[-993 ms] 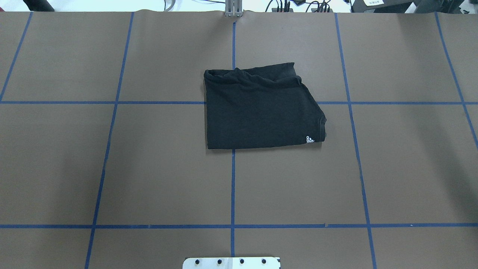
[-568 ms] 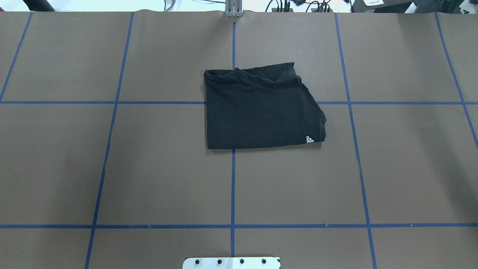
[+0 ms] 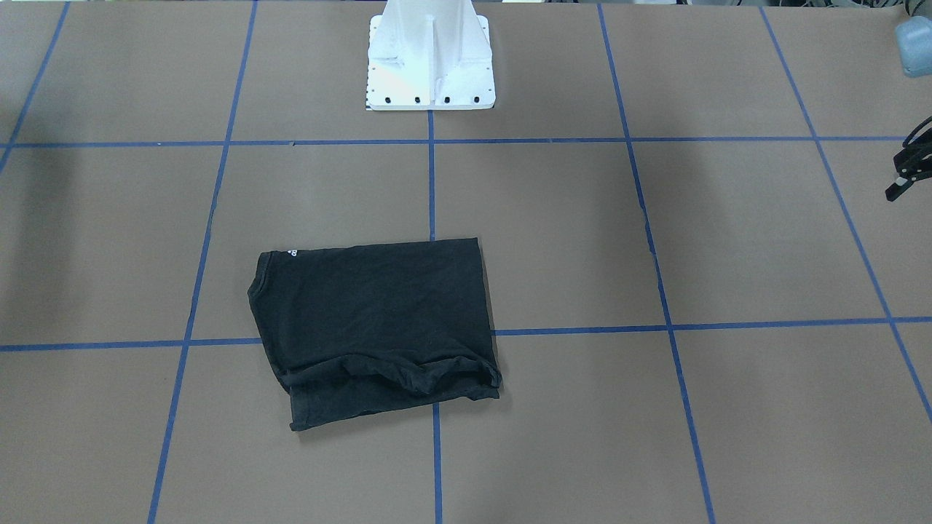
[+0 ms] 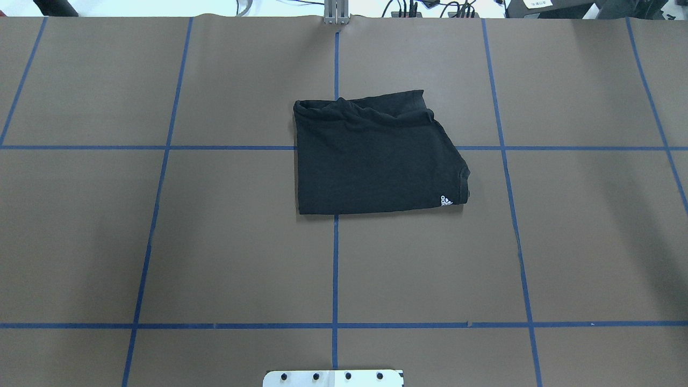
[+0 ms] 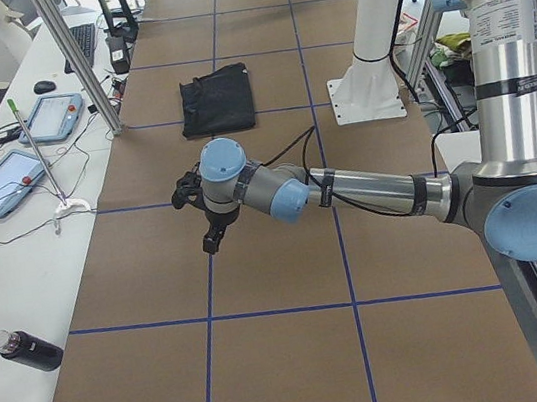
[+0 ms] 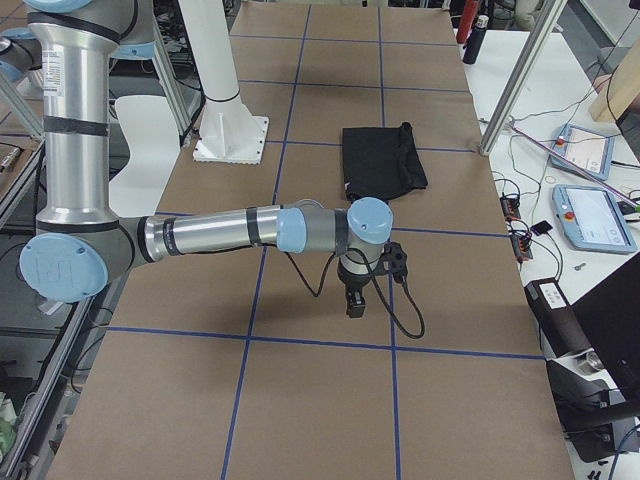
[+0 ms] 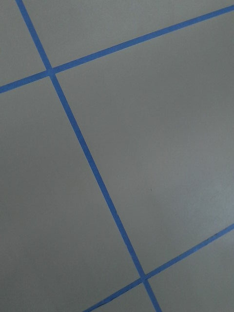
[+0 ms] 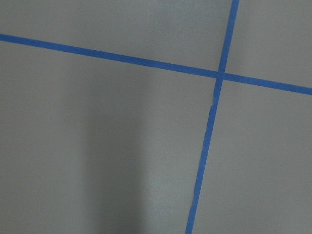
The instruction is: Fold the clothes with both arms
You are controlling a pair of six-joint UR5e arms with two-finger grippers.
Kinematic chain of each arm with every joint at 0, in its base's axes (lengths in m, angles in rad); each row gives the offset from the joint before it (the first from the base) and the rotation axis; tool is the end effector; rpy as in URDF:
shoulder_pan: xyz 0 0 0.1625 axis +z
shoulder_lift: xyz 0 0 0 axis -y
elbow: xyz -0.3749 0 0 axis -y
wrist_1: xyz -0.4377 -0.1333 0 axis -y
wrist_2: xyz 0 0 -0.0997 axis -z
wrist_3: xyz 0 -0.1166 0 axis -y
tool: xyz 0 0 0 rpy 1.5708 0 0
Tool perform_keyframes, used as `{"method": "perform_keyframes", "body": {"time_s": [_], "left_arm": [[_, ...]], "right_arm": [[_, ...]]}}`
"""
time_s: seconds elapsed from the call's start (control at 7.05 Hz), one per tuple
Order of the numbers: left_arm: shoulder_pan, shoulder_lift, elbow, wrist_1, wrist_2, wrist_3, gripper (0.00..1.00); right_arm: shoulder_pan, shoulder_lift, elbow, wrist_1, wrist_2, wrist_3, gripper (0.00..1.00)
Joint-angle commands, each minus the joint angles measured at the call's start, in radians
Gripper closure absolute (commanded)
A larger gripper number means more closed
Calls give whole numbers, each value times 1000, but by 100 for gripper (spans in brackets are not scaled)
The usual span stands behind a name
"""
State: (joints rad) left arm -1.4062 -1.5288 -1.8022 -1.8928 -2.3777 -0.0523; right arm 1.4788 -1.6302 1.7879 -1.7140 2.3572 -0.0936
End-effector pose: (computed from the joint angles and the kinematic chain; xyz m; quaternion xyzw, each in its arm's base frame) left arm 0.0401 -0.5413 0.4762 0.1901 0.4028 0.1491 0.8828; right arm 0.0036 -0.5134 0.5489 0.0070 -0.3831 -0.0884 0.9194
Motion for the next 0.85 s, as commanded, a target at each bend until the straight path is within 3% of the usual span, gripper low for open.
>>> {"method": "perform_keyframes", "body": {"time_s": [0.0,0.71], "left_arm": [[0,1,0,1,0,0,0],[-1,7,17,12,8,-1,0]], "right_arm": [[0,-10,2,-1,-3,0,0],[1,-17,4,-1,-35,0,0]]}}
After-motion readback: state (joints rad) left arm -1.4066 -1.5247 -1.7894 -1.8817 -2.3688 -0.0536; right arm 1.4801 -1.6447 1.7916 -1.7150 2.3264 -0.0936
